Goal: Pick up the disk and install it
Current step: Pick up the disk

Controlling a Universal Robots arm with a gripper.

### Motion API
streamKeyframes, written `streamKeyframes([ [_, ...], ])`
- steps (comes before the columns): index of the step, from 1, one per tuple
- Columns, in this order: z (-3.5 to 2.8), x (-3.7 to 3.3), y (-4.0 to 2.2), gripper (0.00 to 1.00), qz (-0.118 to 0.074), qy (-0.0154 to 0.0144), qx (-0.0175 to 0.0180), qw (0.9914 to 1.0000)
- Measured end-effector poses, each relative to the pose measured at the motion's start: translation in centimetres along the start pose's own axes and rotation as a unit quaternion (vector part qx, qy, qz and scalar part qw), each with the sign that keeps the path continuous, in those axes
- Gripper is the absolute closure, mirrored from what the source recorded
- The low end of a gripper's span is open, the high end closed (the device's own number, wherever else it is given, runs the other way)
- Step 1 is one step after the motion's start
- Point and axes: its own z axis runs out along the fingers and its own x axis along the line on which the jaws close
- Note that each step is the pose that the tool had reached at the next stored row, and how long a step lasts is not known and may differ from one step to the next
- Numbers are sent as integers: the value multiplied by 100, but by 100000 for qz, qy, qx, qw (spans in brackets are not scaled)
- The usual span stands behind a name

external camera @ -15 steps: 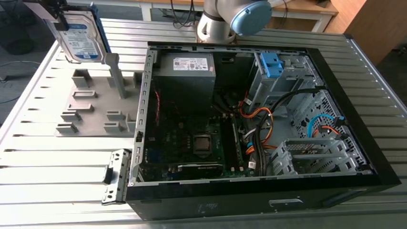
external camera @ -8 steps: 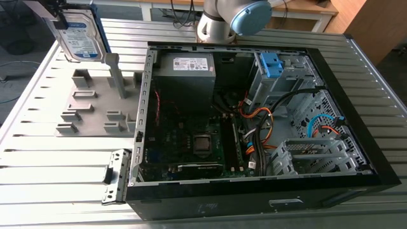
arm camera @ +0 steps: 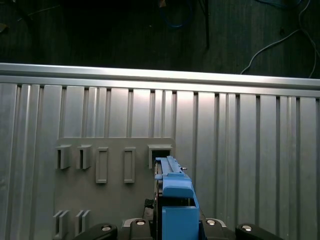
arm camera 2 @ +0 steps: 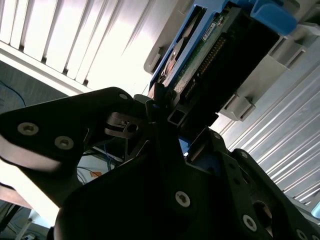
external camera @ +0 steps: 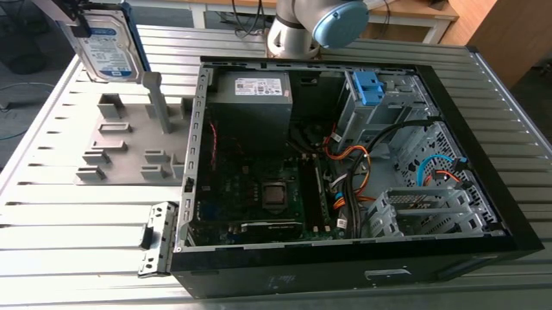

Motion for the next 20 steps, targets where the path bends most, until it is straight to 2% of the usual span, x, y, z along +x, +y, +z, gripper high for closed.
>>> streamKeyframes([
  [20,-92,-6,3,64,-3,2,-3,100000],
])
